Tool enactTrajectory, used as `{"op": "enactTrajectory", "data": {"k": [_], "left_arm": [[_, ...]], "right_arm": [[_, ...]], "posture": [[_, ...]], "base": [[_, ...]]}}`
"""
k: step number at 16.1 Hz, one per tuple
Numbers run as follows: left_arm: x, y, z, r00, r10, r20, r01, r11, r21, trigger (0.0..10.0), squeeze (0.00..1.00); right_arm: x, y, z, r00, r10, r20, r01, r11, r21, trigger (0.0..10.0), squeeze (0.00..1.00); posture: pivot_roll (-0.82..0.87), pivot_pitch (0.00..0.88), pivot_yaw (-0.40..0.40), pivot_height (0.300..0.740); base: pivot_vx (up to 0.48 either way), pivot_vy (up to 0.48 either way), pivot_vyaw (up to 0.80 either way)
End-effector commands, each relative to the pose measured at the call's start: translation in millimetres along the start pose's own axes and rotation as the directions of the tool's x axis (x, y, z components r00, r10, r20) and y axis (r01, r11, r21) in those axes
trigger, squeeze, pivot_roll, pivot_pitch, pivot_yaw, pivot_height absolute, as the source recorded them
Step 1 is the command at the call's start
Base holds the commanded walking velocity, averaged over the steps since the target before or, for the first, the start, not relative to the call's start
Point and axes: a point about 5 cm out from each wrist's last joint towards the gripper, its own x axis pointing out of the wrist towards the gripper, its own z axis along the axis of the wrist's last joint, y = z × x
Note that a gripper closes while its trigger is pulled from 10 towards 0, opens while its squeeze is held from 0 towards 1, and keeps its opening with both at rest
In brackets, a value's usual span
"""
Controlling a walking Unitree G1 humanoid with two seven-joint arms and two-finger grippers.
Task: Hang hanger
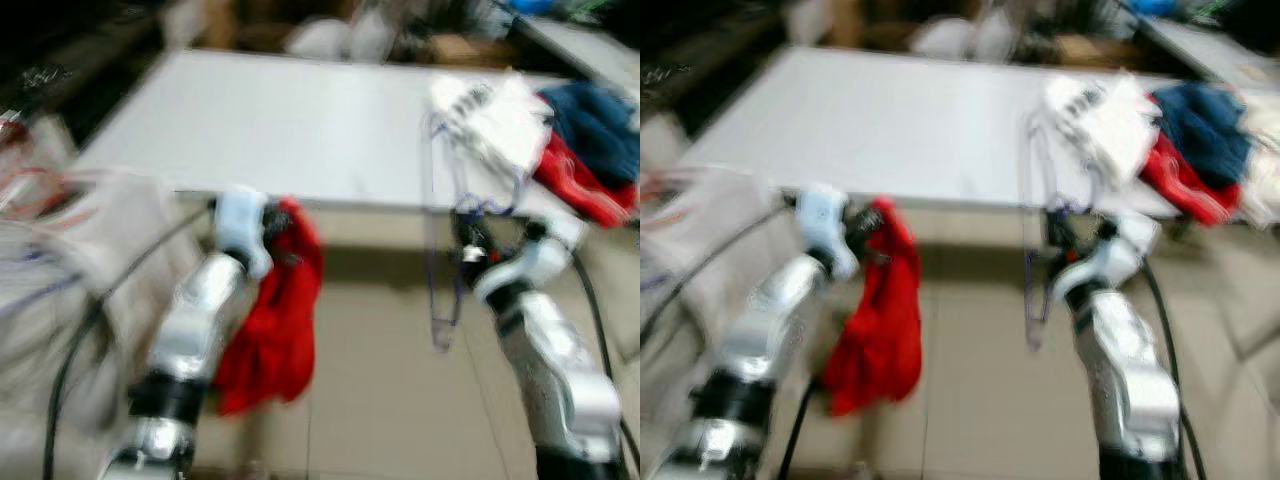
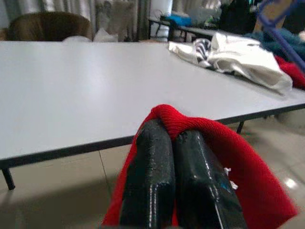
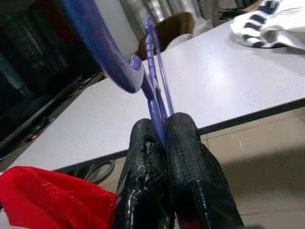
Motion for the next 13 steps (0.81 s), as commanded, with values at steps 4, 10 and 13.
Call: {"op": "enactTrajectory", "data": {"k": [4,10,13], "left_arm": [[5.7,-8.0,13,0.998,-0.02,0.053,0.02,1.0,0.003,10.0,0.0],[6.3,-2.5,23,0.995,0.009,0.096,-0.01,1.0,0.009,10.0,0.0],[7.1,-1.5,26,0.995,0.007,0.103,-0.008,1.0,0.013,10.0,0.0]], "right_arm": [[-4.7,-7.7,6,1.0,0.01,0.004,-0.01,0.999,-0.031,10.0,0.0],[-2.0,-8.8,10,0.998,0.056,-0.008,-0.056,0.995,-0.081,10.0,0.0],[-1.4,-8.8,11,0.997,0.071,-0.01,-0.072,0.992,-0.106,10.0,0.0]], "posture": [[-0.13,0.0,-0.024,0.74],[-0.12,0.0,-0.035,0.74],[-0.12,0.0,-0.037,0.74]], "base": [[0.438,0.0,0.0],[0.45,0.0,0.0],[0.463,0.0,0.0]]}}
